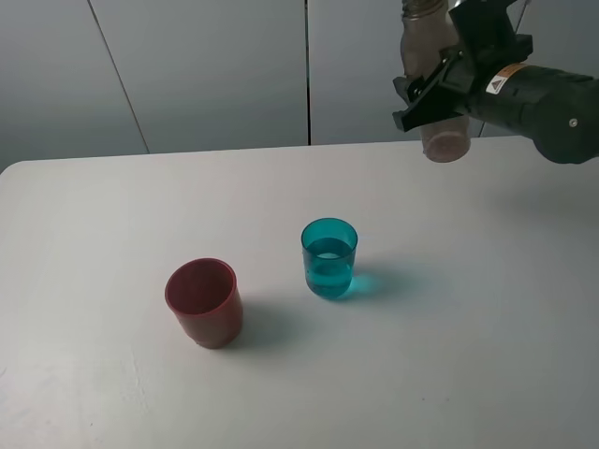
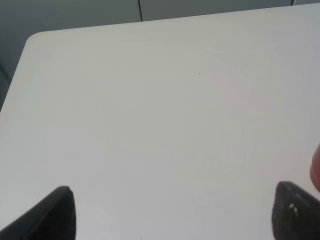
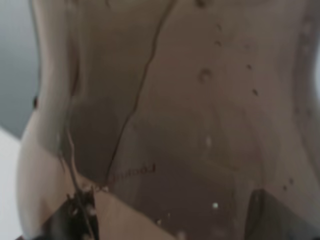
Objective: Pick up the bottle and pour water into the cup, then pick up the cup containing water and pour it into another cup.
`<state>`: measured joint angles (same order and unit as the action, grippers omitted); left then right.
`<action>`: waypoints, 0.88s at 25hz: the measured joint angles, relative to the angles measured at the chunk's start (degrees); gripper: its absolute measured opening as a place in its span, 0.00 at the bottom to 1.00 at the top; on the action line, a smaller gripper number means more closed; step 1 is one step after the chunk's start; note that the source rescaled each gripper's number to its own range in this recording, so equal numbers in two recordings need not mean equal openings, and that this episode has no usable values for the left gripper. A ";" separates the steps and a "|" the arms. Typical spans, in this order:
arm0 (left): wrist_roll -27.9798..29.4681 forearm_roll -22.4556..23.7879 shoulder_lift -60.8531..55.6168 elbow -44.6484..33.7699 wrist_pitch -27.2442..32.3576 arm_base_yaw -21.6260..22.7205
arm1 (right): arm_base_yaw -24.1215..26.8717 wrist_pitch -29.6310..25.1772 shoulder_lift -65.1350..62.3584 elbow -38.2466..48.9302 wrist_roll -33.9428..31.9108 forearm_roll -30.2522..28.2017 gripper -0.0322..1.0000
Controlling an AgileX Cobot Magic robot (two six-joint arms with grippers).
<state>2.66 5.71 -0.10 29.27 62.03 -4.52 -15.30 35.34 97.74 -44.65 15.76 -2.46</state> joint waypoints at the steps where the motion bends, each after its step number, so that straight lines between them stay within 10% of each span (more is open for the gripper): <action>1: 0.00 0.00 0.00 0.00 0.00 0.00 | 0.88 2.55 1.07 0.00 -2.80 0.00 0.04; 22: 0.00 0.00 0.00 0.00 0.00 0.00 | 3.43 19.38 22.21 -4.86 -15.76 -7.33 0.04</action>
<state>2.66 5.71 -0.10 29.27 62.03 -4.52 -11.87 54.72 119.95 -49.51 0.00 -9.79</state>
